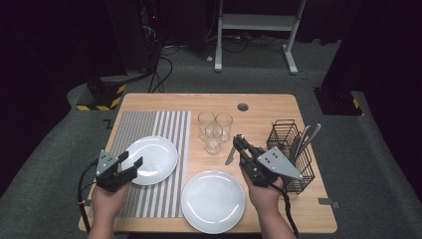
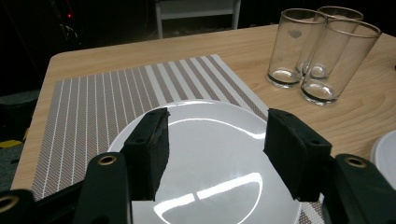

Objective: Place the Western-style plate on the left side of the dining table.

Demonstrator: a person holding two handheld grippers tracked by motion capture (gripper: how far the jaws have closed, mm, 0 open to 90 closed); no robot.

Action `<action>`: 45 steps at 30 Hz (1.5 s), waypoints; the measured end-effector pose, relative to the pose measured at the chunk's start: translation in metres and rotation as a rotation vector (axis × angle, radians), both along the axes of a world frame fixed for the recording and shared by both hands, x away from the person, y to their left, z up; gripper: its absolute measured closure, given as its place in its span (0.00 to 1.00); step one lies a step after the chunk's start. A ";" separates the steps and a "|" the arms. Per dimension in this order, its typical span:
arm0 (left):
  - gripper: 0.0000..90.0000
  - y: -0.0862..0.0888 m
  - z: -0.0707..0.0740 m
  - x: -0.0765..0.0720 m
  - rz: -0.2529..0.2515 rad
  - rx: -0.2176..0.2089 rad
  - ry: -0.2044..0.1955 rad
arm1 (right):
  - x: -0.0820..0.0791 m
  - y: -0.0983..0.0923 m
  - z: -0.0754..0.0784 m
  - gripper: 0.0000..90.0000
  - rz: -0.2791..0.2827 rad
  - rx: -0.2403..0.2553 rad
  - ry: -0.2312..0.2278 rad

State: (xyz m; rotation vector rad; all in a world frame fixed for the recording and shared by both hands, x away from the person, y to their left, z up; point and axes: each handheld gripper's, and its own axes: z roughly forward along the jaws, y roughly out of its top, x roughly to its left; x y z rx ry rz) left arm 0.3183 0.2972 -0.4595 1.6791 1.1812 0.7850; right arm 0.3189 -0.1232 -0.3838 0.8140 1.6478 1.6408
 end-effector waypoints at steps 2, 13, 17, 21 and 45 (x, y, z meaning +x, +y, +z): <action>0.44 -0.001 0.001 -0.002 0.000 0.012 -0.009 | 0.001 0.004 -0.001 0.92 0.005 0.005 0.009; 0.45 0.004 0.004 -0.009 -0.011 -0.003 -0.008 | 0.002 0.028 -0.003 0.92 0.060 0.008 0.029; 0.46 0.007 0.002 -0.008 -0.011 -0.016 0.007 | 0.001 0.040 -0.001 0.92 0.089 0.014 0.025; 0.46 0.007 0.000 -0.008 -0.014 -0.014 0.015 | 0.000 0.051 0.000 0.92 0.111 0.012 0.021; 0.46 0.002 0.012 -0.015 -0.065 -0.045 -0.026 | -0.008 0.111 -0.007 0.92 0.241 -0.048 0.050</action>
